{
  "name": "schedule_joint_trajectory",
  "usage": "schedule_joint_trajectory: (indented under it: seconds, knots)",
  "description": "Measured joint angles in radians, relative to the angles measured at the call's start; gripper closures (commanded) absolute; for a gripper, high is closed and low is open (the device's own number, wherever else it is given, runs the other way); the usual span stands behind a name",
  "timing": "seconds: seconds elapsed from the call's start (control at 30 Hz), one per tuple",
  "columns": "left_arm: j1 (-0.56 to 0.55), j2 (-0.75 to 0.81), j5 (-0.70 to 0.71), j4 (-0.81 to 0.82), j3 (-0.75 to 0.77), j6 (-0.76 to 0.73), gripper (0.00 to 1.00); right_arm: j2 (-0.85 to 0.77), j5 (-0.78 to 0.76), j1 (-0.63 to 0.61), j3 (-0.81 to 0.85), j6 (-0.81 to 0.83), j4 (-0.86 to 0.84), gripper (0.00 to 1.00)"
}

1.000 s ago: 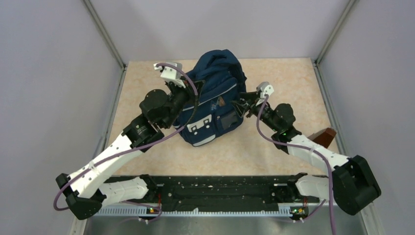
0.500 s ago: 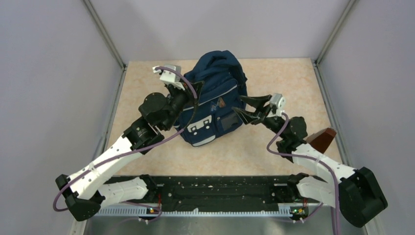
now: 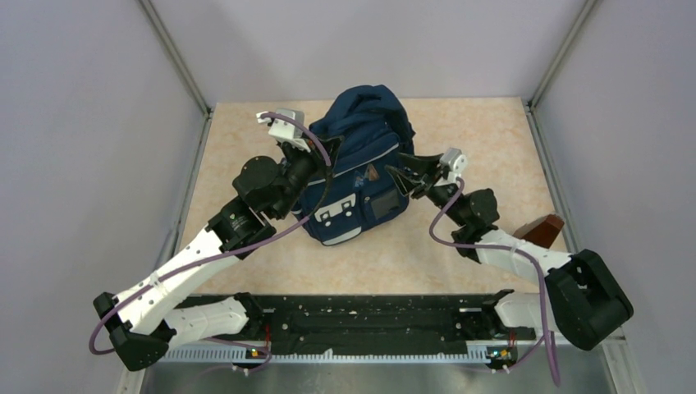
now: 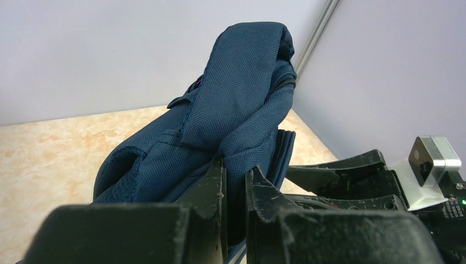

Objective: Pack the student bag
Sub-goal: Zip the student bag at the center of the board.

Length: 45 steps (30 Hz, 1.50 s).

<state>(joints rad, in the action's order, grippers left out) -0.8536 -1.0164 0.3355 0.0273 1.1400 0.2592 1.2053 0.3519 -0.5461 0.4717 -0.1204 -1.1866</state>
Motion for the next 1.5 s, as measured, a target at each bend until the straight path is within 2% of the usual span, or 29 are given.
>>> schedule_joint_trajectory:
  seconds: [0.27, 0.57, 0.87, 1.07, 1.5]
  knots:
    - [0.000, 0.000, -0.003, 0.007, -0.004, 0.000, 1.00, 0.068, -0.089, -0.042, 0.068, 0.055, -0.018, 0.61]
    - [0.001, 0.000, -0.002, 0.010, -0.005, 0.000, 1.00, 0.115, -0.254, -0.118, 0.117, 0.154, 0.021, 0.69]
    - [0.002, 0.000, 0.000, 0.009, -0.005, 0.000, 1.00, 0.162, -0.456, -0.201, 0.186, 0.264, 0.079, 0.81]
    - [0.002, -0.002, 0.003, 0.009, -0.006, 0.000, 1.00, 0.180, -0.522, -0.224, 0.219, 0.281, 0.111, 1.00]
    - [0.002, -0.003, 0.018, 0.012, -0.006, 0.001, 1.00, 0.180, -0.529, -0.273, 0.214, 0.210, 0.109, 1.00]
